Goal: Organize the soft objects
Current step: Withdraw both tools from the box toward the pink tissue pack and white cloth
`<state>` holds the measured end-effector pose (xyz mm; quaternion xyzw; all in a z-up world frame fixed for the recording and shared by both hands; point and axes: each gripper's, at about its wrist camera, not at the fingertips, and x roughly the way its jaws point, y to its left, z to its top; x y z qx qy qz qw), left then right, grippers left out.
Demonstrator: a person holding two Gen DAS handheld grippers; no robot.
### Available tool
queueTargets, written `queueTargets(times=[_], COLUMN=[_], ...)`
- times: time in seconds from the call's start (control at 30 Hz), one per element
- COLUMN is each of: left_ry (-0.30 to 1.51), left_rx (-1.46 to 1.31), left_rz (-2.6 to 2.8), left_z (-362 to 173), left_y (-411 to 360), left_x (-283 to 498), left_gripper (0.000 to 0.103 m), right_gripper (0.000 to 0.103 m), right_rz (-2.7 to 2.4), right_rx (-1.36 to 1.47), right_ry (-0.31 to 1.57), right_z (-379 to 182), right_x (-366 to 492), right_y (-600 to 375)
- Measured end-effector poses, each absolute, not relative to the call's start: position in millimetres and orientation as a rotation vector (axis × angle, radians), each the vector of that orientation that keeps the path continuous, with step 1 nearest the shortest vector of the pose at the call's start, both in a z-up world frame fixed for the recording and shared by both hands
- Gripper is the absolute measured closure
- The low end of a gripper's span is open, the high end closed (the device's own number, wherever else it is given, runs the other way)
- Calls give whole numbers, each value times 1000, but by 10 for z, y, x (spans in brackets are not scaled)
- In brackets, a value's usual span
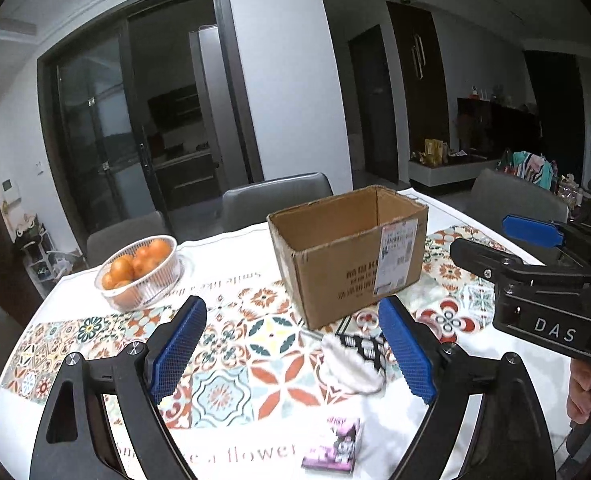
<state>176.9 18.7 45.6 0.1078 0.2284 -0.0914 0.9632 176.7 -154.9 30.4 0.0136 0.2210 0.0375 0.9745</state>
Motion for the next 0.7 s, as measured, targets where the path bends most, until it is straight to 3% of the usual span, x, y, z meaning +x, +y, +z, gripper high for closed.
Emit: queueTargets(times=[0.7], left_ry=[551], left_rx=[297], left_rz=[-234], left_z=[-168], left_y=[502], left_x=[1114], left_gripper=[13], right_gripper=[31], right_rz=[126], right_rx=[-46], right_ry=[588], right_z=[-304], right_x=[1175], right_y=[-1086])
